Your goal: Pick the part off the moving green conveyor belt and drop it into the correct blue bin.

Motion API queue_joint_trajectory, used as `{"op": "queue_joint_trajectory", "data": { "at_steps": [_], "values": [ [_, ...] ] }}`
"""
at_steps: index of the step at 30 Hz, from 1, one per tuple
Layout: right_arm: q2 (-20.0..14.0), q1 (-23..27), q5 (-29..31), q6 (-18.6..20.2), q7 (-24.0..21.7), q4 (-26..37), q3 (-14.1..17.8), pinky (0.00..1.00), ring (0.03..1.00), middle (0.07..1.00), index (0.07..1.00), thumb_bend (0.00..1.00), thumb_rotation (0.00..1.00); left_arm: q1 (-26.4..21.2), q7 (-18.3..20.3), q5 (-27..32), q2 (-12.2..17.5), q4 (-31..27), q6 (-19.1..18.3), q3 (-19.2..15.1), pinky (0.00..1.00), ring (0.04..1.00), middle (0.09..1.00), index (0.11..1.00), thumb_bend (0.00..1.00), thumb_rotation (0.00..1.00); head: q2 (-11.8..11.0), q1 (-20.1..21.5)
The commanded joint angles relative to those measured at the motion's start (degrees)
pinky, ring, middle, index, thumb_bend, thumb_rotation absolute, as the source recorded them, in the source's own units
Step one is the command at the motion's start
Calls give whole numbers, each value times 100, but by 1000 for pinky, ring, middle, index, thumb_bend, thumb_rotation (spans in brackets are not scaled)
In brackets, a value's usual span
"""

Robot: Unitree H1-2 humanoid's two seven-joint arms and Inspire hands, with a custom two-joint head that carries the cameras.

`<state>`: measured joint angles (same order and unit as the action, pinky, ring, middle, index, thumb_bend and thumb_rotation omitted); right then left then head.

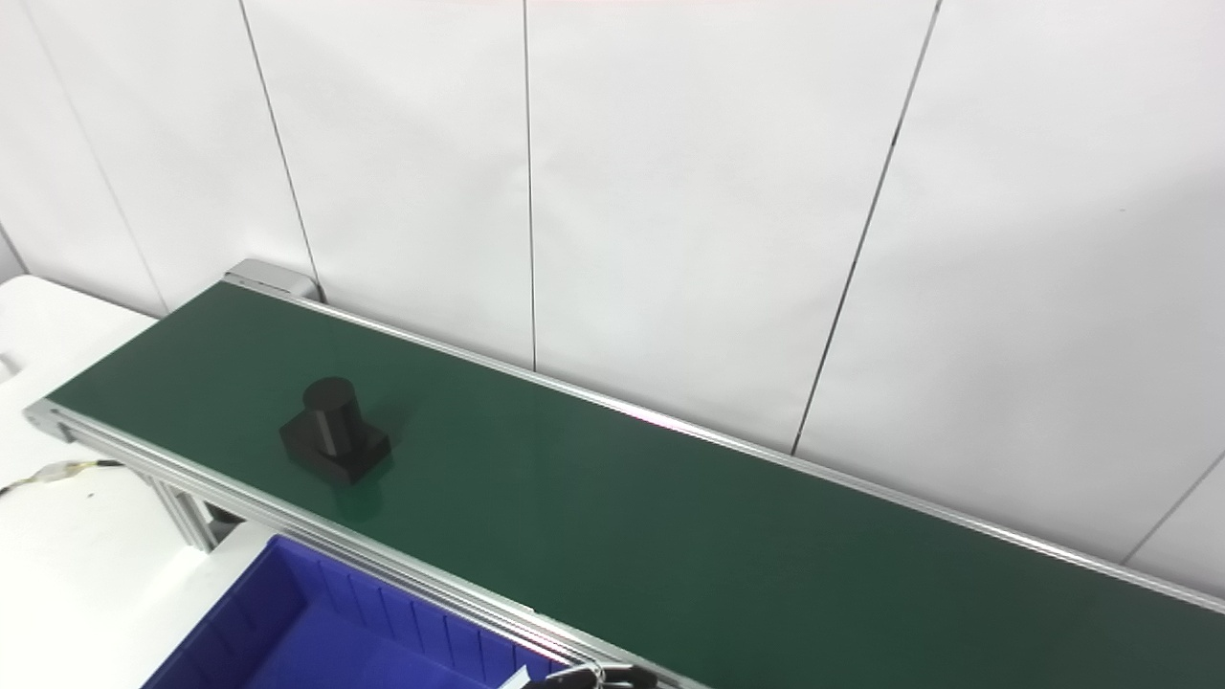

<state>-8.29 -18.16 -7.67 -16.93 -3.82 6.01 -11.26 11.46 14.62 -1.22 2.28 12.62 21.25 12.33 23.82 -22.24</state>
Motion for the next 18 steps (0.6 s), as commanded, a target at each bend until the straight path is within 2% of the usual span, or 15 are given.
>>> {"op": "queue_joint_trajectory", "data": {
  "at_steps": [1, 11, 14, 18],
  "values": [
    [-16, 25, 139, -236, -88, 371, 4, 664, 754, 815, 892, 434, 316, -89, -49, -36, -30, -100, 163, 28, 608, 730, 776, 796, 868, 366, 7, -6],
    [44, 209, 79, 70, -207, 1106, 42, 633, 741, 789, 863, 478, 317, -105, -51, -62, -23, -73, 165, 31, 611, 731, 777, 798, 861, 365, 29, 189],
    [66, 260, -32, 292, -220, 1262, 49, 626, 733, 786, 865, 466, 261, -115, -55, -49, -31, -37, 203, 24, 604, 727, 774, 798, 859, 366, 29, 239],
    [149, 282, -174, 595, -191, 1428, 62, 612, 720, 780, 860, 469, 297, -103, -42, -17, -20, -96, 174, 14, 606, 725, 769, 797, 860, 362, 69, 432]
  ]
}}
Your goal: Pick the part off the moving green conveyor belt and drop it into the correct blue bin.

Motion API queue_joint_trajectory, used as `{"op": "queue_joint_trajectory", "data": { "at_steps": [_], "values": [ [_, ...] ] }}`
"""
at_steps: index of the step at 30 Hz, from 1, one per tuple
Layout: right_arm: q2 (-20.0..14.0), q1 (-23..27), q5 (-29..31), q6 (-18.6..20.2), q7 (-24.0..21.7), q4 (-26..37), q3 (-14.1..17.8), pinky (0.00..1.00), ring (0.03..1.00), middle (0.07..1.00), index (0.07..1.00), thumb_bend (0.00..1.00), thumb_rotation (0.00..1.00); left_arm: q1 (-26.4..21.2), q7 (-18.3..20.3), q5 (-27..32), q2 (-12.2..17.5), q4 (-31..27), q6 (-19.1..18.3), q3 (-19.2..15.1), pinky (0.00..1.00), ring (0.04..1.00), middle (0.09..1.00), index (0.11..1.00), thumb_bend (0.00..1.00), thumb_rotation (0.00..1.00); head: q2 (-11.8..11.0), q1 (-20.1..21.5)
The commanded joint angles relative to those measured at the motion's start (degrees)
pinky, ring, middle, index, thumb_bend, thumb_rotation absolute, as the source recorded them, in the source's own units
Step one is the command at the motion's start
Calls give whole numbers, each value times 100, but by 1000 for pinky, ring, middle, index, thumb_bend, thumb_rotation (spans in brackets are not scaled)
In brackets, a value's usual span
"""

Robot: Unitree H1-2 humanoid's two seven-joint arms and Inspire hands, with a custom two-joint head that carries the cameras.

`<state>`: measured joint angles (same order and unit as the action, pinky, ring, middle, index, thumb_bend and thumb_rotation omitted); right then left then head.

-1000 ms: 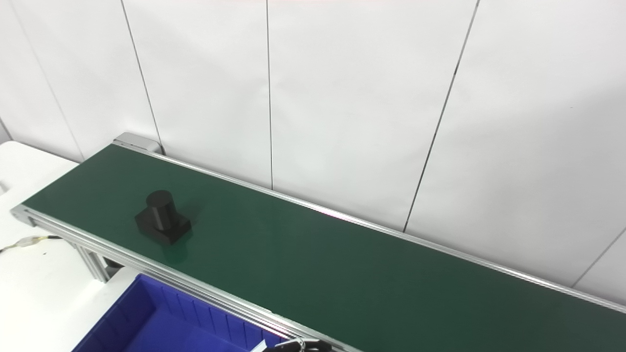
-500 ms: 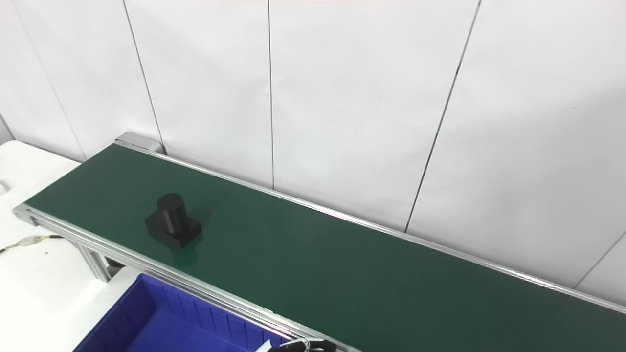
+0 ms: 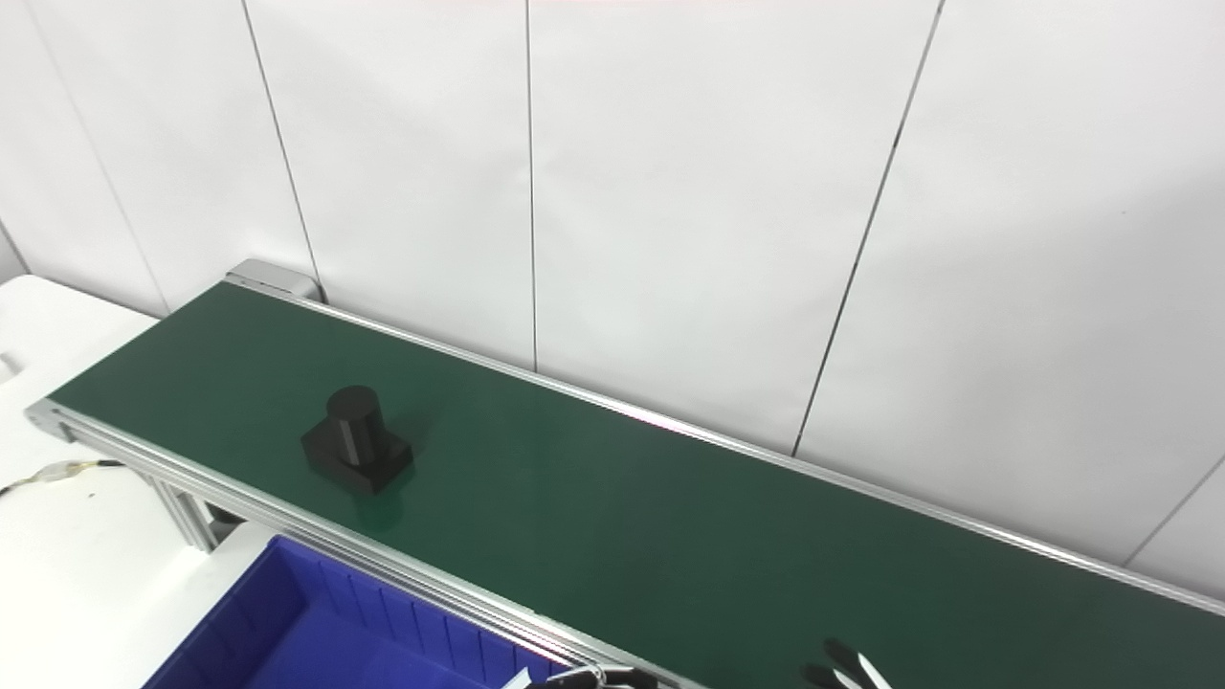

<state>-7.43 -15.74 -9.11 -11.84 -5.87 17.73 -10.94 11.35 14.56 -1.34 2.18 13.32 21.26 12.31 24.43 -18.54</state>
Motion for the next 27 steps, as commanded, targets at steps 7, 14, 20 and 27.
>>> {"op": "queue_joint_trajectory", "data": {
  "at_steps": [7, 14, 20, 27],
  "values": [
    [138, 45, -198, 103, 72, 275, 57, 580, 697, 762, 842, 467, 370, -63, 1, 42, 30, -190, 150, 8, 607, 735, 778, 805, 885, 395, 43, 294],
    [123, 213, -156, 195, 33, 332, 109, 592, 706, 765, 825, 515, 375, -75, -3, 31, 65, -194, 176, 12, 589, 733, 779, 805, 882, 410, 83, 423],
    [65, 514, -344, 567, -58, 490, 161, 614, 725, 779, 836, 568, 401, -94, 2, 56, 71, -220, 153, 16, 581, 728, 777, 805, 880, 414, 160, 487],
    [33, 1090, -429, 1045, -186, 376, 195, 618, 727, 790, 835, 579, 365, -136, -31, 19, 43, -199, 108, 12, 596, 734, 780, 814, 879, 422, 179, 430]
  ]
}}
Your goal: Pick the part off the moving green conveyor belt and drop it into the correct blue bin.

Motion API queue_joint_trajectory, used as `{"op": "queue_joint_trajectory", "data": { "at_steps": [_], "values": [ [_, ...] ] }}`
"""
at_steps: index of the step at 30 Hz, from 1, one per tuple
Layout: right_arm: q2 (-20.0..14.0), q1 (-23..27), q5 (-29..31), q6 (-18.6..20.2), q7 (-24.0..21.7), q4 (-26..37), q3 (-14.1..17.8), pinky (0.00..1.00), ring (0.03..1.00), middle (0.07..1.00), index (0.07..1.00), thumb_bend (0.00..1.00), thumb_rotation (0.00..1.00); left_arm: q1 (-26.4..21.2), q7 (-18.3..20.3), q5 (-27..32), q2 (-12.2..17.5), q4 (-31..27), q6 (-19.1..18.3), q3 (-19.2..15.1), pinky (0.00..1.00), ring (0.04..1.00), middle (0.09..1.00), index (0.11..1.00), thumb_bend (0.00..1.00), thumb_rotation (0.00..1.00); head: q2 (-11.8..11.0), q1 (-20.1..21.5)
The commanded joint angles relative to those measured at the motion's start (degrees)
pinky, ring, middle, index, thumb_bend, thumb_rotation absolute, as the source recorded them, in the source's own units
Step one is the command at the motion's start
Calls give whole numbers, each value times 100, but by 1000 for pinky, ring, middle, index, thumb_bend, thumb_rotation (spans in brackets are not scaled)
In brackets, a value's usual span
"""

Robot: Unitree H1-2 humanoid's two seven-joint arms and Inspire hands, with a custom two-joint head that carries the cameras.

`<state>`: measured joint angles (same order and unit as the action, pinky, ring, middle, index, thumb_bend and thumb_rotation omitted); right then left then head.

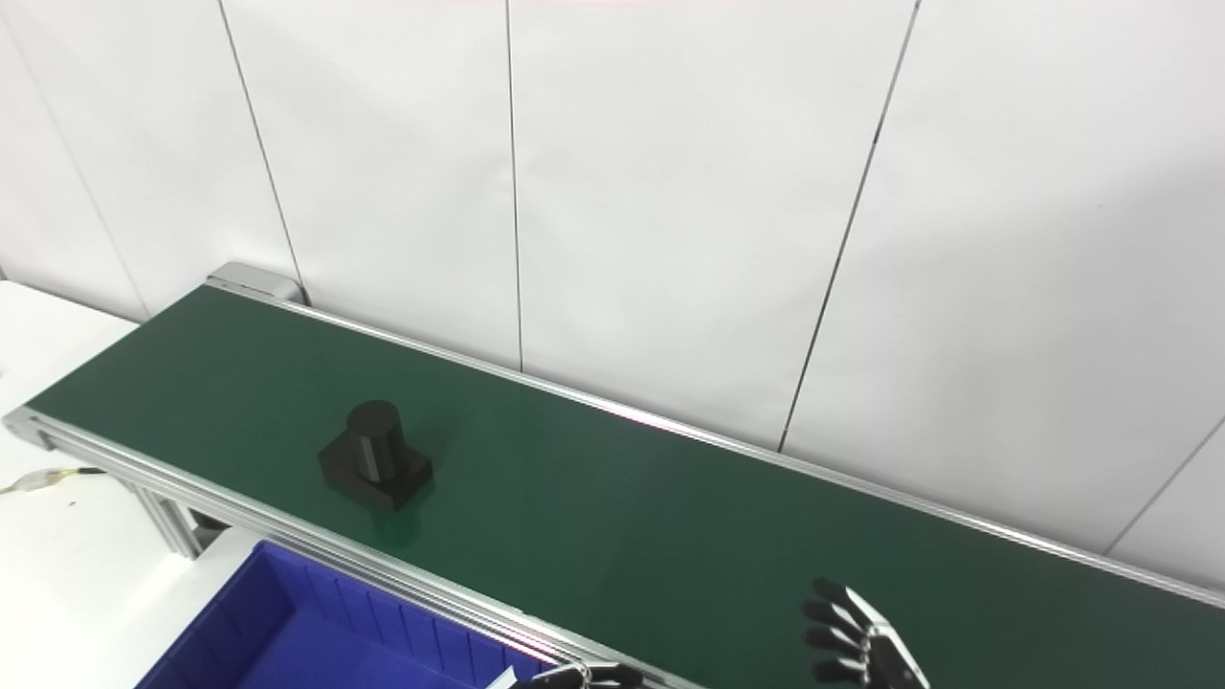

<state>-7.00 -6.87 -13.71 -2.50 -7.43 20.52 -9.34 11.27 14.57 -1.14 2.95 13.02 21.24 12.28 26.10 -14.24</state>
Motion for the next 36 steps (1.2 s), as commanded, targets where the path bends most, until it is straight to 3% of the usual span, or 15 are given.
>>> {"op": "queue_joint_trajectory", "data": {
  "at_steps": [1, 6, 13, 22, 36],
  "values": [
    [-7, 306, 38, 162, -44, 47, 45, 621, 728, 791, 836, 581, 361, -141, -36, -5, -42, -155, 109, 16, 597, 734, 780, 814, 879, 422, 18, -18],
    [-22, 777, 46, 329, -137, -118, 60, 633, 738, 787, 838, 596, 347, -196, -70, -73, -63, -103, 100, 21, 598, 734, 780, 815, 876, 429, 34, -49],
    [-60, 1284, 117, 623, -338, -157, 12, 698, 793, 816, 847, 591, 244, -242, -96, -80, -102, -36, 120, 35, 602, 736, 782, 815, 874, 431, 36, -55],
    [-46, 1880, -248, 898, -480, -458, -296, 728, 817, 836, 857, 593, 283, -258, -123, -133, -148, -14, 143, 47, 606, 737, 781, 816, 870, 432, 49, -40],
    [288, 2427, -228, 675, -408, -1572, -536, 754, 824, 843, 866, 612, 297, -251, -117, -164, -184, -10, 114, 63, 619, 743, 787, 819, 869, 458, 100, -18]
  ]
}}
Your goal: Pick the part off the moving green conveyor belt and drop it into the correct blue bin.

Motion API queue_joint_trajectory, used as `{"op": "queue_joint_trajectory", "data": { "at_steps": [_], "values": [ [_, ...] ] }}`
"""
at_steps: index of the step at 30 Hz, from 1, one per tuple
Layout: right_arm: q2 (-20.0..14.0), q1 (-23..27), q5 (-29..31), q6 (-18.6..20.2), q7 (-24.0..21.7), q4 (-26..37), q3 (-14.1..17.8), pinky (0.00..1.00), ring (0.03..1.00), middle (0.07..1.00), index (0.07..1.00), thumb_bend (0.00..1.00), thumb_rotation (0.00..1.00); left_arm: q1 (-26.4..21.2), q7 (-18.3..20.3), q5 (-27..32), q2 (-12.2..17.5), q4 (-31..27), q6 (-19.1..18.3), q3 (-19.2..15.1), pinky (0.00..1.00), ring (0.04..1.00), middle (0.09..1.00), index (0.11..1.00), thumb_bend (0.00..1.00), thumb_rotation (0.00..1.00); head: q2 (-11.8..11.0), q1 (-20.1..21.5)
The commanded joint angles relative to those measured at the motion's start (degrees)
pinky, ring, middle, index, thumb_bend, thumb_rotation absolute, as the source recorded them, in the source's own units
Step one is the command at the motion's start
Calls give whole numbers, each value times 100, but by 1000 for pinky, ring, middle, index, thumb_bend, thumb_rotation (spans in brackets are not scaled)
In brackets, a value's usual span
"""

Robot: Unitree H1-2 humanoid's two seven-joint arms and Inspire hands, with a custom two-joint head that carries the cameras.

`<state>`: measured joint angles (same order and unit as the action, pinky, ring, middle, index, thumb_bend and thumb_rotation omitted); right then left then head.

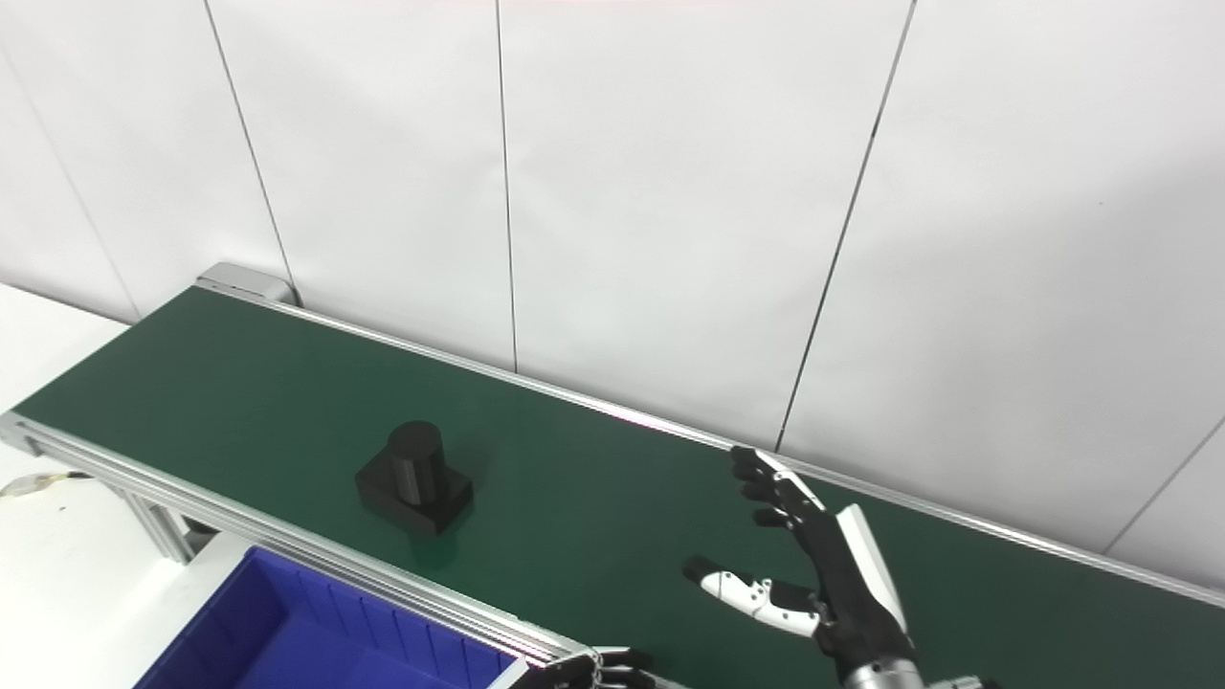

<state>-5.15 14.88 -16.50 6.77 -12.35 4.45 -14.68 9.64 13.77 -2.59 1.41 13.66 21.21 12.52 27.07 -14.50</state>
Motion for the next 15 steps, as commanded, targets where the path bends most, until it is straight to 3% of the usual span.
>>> {"op": "queue_joint_trajectory", "data": {
  "at_steps": [1, 15],
  "values": [
    [133, 279, 57, -285, 98, -38, -14, 757, 824, 842, 864, 616, 291, -87, -31, -14, -30, -76, 114, 41, 622, 745, 788, 821, 866, 458, 4, 9],
    [494, 664, -208, -427, 285, -880, -458, 816, 854, 848, 874, 641, 332, -45, -28, -28, -38, -110, 121, 98, 643, 758, 801, 812, 844, 479, 65, 30]
  ]
}}
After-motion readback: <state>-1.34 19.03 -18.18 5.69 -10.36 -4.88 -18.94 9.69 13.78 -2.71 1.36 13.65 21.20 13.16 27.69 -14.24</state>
